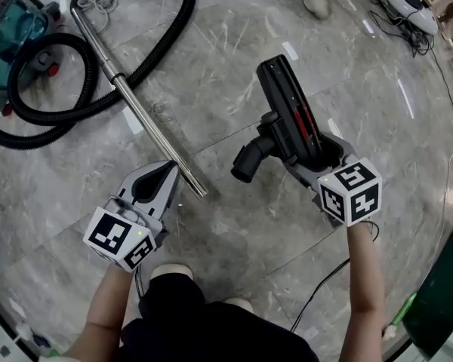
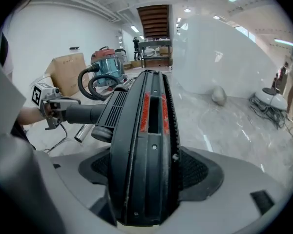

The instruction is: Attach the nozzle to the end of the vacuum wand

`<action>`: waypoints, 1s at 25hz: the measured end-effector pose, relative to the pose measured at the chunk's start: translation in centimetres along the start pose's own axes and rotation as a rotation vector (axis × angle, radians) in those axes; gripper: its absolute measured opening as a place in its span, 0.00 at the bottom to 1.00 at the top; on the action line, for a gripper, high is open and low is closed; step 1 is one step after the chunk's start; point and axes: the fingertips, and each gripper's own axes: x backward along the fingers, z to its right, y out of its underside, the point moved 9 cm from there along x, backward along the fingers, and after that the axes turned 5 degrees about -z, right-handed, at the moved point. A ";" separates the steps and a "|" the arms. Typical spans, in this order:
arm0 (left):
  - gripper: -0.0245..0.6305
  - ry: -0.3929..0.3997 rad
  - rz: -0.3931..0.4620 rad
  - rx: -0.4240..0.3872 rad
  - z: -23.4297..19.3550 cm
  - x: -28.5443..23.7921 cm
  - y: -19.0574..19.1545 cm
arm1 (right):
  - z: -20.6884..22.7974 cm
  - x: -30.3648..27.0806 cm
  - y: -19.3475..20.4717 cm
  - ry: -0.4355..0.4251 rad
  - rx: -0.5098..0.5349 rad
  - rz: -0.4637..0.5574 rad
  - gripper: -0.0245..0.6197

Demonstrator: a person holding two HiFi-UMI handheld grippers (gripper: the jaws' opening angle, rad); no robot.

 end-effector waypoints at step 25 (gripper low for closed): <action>0.55 0.278 0.111 1.023 -4.4 0.3 5.7 | -8.3 4.4 13.1 0.165 -0.427 0.142 0.67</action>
